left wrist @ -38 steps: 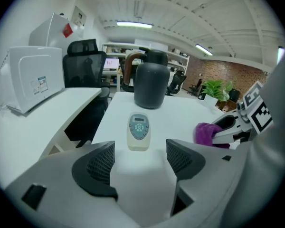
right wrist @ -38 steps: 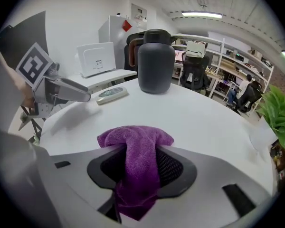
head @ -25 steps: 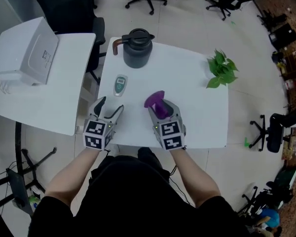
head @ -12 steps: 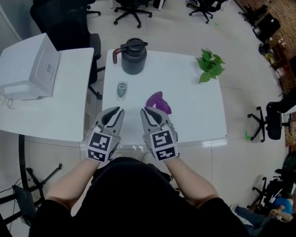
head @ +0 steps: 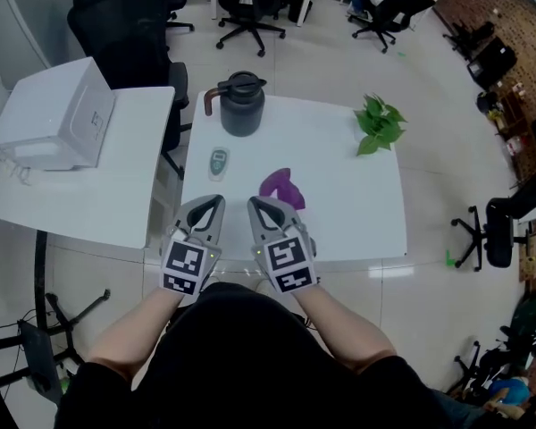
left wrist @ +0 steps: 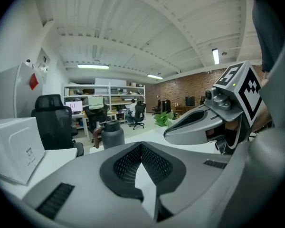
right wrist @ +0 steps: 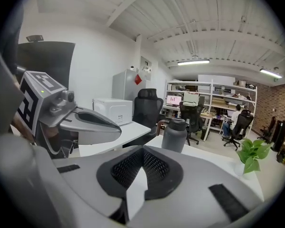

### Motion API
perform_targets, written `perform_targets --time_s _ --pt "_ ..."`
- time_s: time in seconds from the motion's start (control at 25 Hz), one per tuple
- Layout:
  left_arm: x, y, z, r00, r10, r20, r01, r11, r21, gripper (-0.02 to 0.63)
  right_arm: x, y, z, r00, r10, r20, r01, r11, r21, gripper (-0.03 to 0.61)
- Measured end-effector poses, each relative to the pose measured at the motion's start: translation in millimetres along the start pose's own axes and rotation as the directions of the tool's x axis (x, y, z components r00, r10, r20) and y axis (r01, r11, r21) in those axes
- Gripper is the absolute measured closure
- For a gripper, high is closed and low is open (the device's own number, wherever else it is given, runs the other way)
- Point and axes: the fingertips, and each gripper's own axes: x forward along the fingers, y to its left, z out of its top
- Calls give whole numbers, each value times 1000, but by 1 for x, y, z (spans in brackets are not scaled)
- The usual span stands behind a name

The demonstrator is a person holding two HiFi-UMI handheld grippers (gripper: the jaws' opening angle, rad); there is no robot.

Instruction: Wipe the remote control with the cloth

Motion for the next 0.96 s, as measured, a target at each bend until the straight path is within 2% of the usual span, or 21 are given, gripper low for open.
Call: perform_targets --time_s 0.32,0.96 --pt "0 -1 4 1000 23 -6 -23 1000 13 614 -3 0 2 1000 13 10 -13 1000 -8 563" --pt "1 -2 3 1000 19 -14 -19 999 27 614 -4 0 2 1000 0 10 0 1000 -11 563"
